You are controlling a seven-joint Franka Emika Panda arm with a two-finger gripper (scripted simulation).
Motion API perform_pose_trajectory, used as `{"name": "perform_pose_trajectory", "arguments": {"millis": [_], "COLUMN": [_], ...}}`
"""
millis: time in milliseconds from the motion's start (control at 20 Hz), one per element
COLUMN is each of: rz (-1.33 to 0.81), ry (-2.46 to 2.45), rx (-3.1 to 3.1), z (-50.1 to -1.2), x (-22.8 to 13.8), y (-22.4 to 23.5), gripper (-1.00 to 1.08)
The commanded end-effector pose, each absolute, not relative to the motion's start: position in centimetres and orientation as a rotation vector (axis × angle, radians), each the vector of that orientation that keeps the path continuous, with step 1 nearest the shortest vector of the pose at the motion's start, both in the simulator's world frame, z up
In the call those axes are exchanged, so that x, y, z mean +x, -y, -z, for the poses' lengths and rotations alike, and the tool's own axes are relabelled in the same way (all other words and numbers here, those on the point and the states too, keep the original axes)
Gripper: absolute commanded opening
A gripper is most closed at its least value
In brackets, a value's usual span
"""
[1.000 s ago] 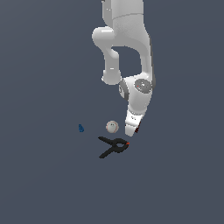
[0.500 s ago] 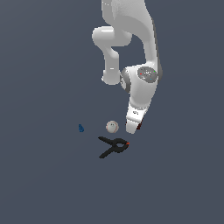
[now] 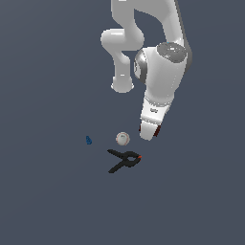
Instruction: Pick up a designated object from a clutter of objects.
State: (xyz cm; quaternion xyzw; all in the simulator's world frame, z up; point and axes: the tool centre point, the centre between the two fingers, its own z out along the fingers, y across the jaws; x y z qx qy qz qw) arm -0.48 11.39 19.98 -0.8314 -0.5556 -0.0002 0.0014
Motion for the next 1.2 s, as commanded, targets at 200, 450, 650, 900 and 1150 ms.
{"name": "perform_pose_trajectory", "arguments": {"millis": [200,450,650,900,1150], "rz": [0.002,0.002,0.001,0.001,0.001], "ry": [1.744,1.744,1.743,1.743,1.742], "rx": [-2.609,-2.610,-2.611,-2.612,-2.613], "z": [-26.4,-31.2,-34.7,-38.4,-41.1], "x": [1.4,3.0,4.2,5.5,6.5], "y": [-11.1,-10.8,-10.6,-10.5,-10.3], "gripper": [-1.00,-1.00,-1.00,-1.00,-1.00]}}
